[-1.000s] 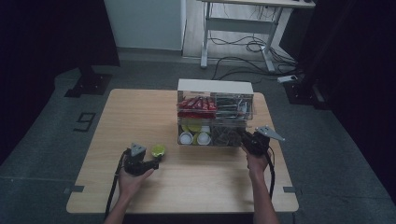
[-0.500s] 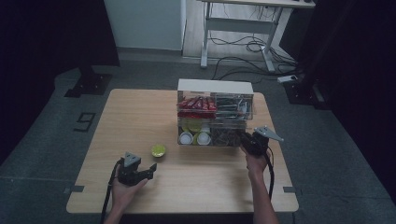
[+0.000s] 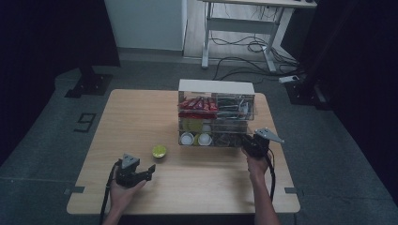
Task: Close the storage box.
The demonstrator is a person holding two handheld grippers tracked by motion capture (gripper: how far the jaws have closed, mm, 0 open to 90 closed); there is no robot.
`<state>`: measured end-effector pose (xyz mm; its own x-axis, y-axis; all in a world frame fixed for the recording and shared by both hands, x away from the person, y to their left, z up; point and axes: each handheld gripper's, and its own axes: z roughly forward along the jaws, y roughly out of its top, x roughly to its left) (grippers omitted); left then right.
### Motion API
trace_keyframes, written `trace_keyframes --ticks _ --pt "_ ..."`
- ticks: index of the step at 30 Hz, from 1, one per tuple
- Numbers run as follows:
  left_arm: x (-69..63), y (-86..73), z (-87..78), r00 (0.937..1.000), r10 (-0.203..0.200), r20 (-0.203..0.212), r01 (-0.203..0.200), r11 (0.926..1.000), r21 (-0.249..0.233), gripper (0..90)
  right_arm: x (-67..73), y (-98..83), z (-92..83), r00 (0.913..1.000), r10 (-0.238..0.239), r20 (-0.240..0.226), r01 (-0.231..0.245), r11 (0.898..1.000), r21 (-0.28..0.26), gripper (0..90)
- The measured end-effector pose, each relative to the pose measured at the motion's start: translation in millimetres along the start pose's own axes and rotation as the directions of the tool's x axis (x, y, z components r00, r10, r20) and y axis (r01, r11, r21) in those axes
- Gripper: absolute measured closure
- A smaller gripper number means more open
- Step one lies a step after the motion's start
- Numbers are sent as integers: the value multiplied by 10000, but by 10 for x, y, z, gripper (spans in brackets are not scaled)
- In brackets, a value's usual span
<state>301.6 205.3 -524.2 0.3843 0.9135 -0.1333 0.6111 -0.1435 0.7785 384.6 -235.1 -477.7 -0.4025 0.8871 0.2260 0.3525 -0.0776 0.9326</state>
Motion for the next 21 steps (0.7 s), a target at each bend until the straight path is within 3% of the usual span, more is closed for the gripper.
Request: trace_keyframes --ticks 21 --pt "27 -1 -13 10000 -84 53 83 10000 15 275 8 -103 -25 10000 73 46 -75 9995 294 888"
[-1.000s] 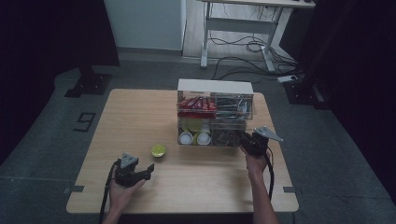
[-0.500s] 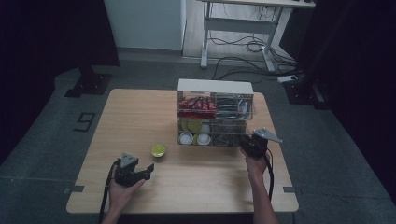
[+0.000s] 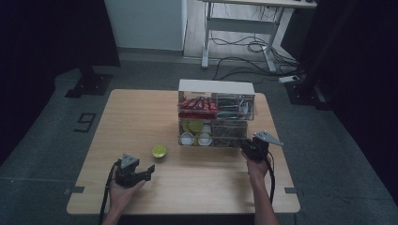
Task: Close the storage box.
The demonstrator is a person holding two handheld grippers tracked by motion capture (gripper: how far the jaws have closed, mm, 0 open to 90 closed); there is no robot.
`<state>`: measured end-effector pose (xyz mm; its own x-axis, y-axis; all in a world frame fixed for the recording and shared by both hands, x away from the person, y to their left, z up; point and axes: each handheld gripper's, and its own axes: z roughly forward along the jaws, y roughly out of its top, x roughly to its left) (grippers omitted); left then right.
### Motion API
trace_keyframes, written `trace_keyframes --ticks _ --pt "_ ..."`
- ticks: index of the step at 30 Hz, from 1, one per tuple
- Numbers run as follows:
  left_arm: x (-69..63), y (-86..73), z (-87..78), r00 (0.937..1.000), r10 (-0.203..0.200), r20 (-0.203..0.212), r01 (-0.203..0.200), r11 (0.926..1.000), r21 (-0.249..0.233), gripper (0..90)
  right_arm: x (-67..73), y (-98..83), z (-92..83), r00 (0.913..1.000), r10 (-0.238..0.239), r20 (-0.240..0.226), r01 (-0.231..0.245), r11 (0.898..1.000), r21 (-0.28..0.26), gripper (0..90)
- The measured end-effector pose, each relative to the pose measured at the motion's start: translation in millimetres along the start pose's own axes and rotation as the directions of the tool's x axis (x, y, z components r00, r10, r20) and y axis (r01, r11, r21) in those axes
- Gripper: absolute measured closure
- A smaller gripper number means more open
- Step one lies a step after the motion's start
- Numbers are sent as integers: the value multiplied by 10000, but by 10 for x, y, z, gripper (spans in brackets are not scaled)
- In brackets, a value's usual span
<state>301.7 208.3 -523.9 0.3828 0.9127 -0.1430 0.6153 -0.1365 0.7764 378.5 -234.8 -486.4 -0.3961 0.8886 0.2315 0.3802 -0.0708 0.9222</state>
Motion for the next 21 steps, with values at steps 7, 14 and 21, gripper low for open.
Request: trace_keyframes --ticks 7,14,21 --pt "2 -2 6 10000 46 20 -46 10000 64 276 -4 -35 3 10000 -20 70 19 10000 97 888" --pt "23 0 -9 10000 -4 -21 4 10000 4 282 -7 -81 8 9998 -33 179 28 9996 274 889" --pt "32 0 -16 10000 -22 -16 22 10000 19 282 21 -95 -30 9999 -153 54 151 9995 274 888"
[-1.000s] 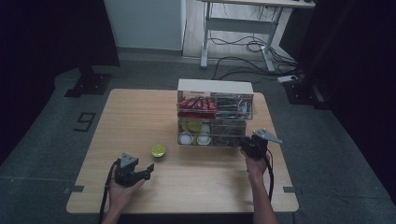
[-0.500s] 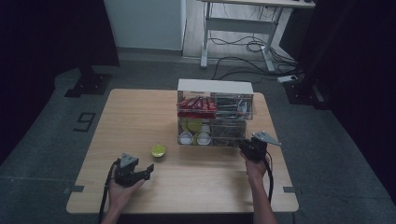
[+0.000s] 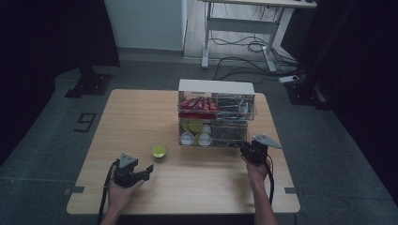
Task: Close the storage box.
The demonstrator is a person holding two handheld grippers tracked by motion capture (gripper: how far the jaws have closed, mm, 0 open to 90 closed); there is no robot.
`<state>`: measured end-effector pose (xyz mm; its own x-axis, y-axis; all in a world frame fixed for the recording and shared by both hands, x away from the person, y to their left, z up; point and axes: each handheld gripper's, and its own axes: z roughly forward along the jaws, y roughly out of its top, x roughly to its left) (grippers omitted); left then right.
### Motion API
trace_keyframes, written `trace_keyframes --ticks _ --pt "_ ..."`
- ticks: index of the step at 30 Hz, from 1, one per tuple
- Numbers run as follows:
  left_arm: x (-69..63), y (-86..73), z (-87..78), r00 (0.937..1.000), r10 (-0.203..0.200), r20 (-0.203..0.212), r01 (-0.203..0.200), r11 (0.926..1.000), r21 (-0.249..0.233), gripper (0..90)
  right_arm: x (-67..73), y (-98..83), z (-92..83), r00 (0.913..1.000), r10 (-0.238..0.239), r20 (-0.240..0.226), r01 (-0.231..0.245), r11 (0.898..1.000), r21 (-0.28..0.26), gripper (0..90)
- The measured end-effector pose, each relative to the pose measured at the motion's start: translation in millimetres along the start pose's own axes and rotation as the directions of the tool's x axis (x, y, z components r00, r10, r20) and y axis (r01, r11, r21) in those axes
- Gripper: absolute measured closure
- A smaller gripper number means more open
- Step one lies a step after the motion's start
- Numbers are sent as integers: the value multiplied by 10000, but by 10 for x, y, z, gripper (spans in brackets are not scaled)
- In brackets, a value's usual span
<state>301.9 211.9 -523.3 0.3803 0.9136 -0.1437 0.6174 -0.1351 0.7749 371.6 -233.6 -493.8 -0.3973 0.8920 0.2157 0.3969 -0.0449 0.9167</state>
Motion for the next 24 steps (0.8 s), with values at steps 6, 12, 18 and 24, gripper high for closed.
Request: trace_keyframes --ticks 6,12,18,24 --pt "-8 -2 1 10000 28 12 -29 10000 25 282 8 -37 -10 10000 -10 20 10 9999 151 888" --pt "2 -3 -1 10000 2 7 -2 10000 20 282 8 -85 -16 10000 -47 46 45 9994 350 887" --pt "2 -11 12 10000 36 11 -36 10000 71 282 -5 -142 -27 9999 108 28 -109 9982 583 880" --pt "7 -20 23 10000 3 -43 -3 9999 112 283 -18 -168 -73 9998 201 -35 -199 9984 530 881"
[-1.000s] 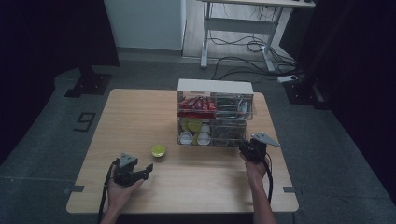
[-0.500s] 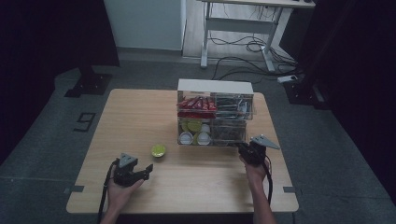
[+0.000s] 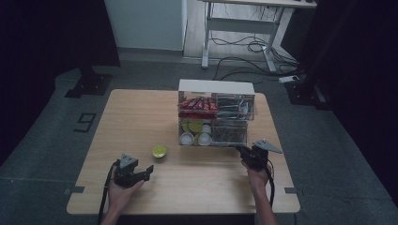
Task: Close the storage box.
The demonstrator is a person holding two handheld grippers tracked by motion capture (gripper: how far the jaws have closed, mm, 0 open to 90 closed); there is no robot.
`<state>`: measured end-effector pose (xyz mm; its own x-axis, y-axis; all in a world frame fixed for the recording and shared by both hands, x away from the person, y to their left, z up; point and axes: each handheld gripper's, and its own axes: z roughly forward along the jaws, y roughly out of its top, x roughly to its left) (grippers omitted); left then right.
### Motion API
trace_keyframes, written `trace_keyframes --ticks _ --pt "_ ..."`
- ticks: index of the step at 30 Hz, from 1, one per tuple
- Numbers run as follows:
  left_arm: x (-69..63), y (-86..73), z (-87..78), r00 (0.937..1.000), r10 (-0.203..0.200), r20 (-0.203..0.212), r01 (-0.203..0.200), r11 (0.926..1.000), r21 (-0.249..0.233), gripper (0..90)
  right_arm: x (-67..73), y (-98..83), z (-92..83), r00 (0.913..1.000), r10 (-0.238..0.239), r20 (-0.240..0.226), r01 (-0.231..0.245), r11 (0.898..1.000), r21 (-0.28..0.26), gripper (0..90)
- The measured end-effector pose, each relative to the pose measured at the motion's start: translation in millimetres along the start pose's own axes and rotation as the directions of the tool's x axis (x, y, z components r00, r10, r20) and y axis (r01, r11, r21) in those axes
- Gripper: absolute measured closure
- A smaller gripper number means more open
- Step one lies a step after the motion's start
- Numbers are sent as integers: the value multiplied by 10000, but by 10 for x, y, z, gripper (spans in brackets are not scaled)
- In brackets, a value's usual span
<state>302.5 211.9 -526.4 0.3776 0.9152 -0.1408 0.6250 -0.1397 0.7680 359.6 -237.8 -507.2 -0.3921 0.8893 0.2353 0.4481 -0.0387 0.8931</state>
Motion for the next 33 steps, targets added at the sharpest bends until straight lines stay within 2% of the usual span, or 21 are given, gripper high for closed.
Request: trace_keyframes --ticks 14,29,33 --pt "-4 -1 -1 10000 11 -12 -11 10000 45 284 -42 -124 -43 10000 88 -18 -87 9989 450 881" --pt "-23 -12 13 10000 73 26 -73 9999 142 285 -40 -178 -45 9999 128 -115 -118 9967 807 861" --pt "-23 -17 16 10000 87 7 -87 9998 156 285 -6 -189 -52 9998 -20 -188 34 9971 766 766"
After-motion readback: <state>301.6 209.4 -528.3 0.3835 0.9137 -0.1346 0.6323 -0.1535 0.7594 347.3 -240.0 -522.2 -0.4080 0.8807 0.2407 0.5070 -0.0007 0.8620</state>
